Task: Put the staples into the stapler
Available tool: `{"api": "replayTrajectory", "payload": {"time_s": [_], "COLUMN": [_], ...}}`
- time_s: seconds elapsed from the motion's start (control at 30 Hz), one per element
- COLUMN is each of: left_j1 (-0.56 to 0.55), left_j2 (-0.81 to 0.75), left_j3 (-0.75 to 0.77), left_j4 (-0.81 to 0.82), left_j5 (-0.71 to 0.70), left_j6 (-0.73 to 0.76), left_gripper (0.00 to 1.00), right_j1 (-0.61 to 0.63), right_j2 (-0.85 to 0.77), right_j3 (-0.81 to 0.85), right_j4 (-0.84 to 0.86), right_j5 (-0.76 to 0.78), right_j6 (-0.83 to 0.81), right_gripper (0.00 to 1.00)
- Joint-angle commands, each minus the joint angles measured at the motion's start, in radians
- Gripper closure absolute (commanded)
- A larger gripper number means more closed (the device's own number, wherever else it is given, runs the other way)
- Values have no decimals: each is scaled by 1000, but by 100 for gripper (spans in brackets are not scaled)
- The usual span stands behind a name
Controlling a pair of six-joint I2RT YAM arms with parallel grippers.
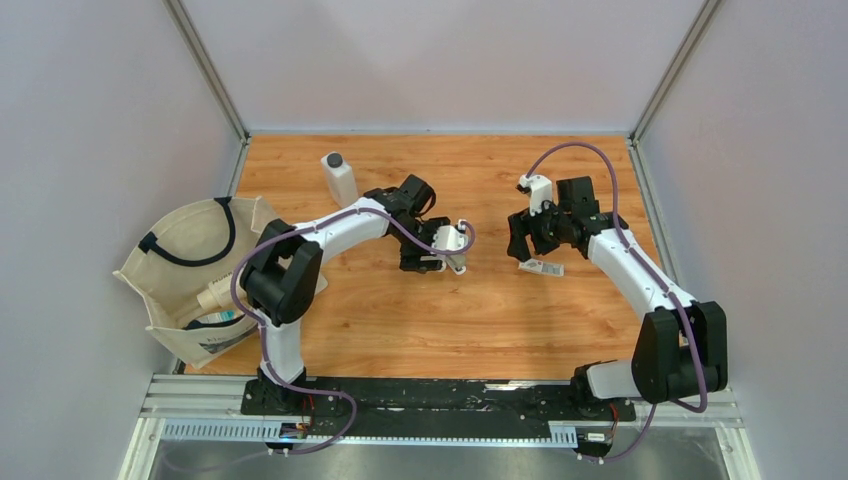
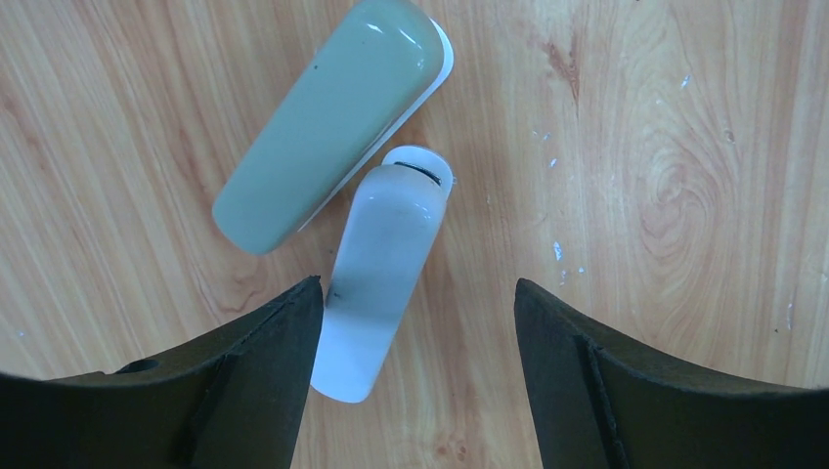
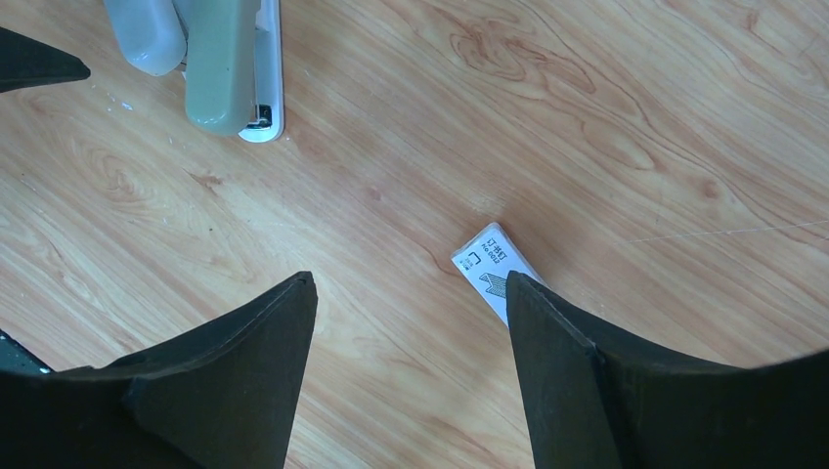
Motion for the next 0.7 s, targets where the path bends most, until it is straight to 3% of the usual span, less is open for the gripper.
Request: {"api": "replayTrajectory", "payload": {"time_s": [0.0, 0.23, 0.67], "left_j1": [-11, -16, -42], "left_j2": [19, 22, 94], "left_j3": [52, 57, 111], "left_j4": [0, 38, -31], "left_j5": [0, -20, -83], "left_j6": [29, 25, 46], "left_gripper": [20, 20, 34], "right_j1": [2, -1, 0], "right_j2": [-8, -16, -23], "right_j3": [0, -2, -3], "right_j4": [10, 10, 7], "right_j5": [-26, -32, -41], "right_j6": [-20, -25, -28], "right_gripper": [26, 27, 27]}}
